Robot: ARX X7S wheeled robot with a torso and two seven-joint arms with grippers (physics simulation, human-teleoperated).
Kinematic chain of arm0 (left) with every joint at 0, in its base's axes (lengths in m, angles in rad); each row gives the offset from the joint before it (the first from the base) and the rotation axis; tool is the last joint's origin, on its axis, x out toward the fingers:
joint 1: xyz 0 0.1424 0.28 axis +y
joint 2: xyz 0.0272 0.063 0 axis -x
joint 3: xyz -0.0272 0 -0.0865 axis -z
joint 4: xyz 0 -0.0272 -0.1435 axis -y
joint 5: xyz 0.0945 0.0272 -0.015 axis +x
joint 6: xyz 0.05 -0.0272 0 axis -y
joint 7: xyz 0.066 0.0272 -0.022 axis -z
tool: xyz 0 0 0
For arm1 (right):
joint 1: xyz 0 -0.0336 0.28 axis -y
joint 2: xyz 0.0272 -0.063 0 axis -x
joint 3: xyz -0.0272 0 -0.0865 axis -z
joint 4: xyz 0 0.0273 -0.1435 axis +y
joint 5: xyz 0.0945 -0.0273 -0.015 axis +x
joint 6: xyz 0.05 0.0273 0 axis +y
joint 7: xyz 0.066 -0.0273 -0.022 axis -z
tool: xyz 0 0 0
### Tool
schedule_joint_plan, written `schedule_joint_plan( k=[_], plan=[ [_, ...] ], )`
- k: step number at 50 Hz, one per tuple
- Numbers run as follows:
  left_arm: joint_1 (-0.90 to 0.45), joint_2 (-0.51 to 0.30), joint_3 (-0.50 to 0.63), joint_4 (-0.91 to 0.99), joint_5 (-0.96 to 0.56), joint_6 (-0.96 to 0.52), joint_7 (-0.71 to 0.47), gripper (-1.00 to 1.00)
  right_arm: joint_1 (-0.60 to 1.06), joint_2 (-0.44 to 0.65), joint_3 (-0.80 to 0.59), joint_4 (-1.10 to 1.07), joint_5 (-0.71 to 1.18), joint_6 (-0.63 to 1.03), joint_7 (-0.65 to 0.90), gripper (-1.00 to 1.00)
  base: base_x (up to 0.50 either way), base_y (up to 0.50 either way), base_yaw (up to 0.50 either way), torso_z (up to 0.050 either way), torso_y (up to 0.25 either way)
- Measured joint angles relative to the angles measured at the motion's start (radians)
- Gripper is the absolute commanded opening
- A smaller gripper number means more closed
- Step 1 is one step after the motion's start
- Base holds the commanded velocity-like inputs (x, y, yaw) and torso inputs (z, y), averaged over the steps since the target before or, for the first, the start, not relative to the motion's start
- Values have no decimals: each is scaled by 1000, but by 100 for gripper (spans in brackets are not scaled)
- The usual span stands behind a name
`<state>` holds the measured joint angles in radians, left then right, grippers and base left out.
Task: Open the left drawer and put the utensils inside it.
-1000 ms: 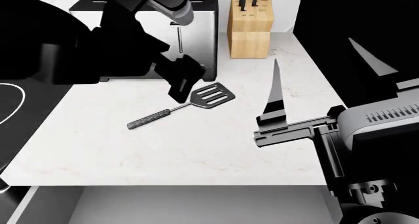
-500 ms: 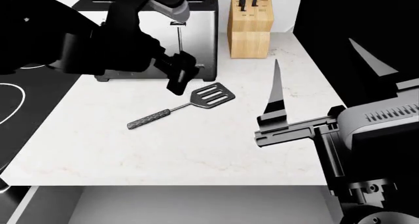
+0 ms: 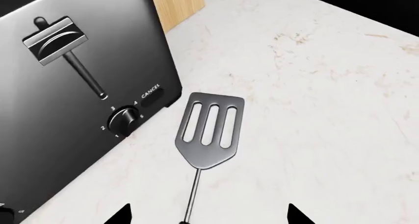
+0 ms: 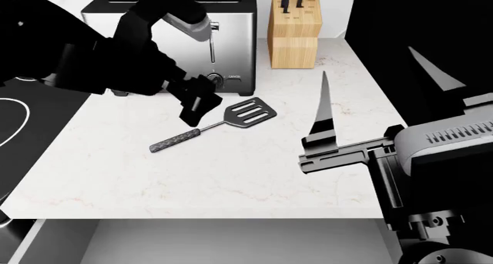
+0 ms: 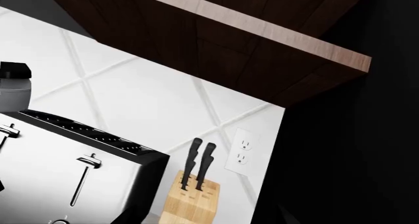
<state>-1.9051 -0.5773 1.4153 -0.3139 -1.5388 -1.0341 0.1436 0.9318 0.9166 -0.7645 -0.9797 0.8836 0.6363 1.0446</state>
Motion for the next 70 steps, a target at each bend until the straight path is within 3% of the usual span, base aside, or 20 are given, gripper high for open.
schedule_joint_plan(
  k=[25, 44, 70],
  plan=[
    [-45, -141, -6, 152, -42, -78, -5, 100, 30, -16, -10, 1, 18, 21, 7, 100, 0, 0, 0, 0, 0],
    [-41, -153, 14, 132, 27, -62, -2, 100, 32, -13, -16, -2, 21, 20, 16, 100, 0, 0, 0, 0, 0],
    [44, -90, 58, 53, 130, 18, 69, 100, 19, -3, -30, 3, 7, 10, 20, 100, 0, 0, 0, 0, 0]
  ],
)
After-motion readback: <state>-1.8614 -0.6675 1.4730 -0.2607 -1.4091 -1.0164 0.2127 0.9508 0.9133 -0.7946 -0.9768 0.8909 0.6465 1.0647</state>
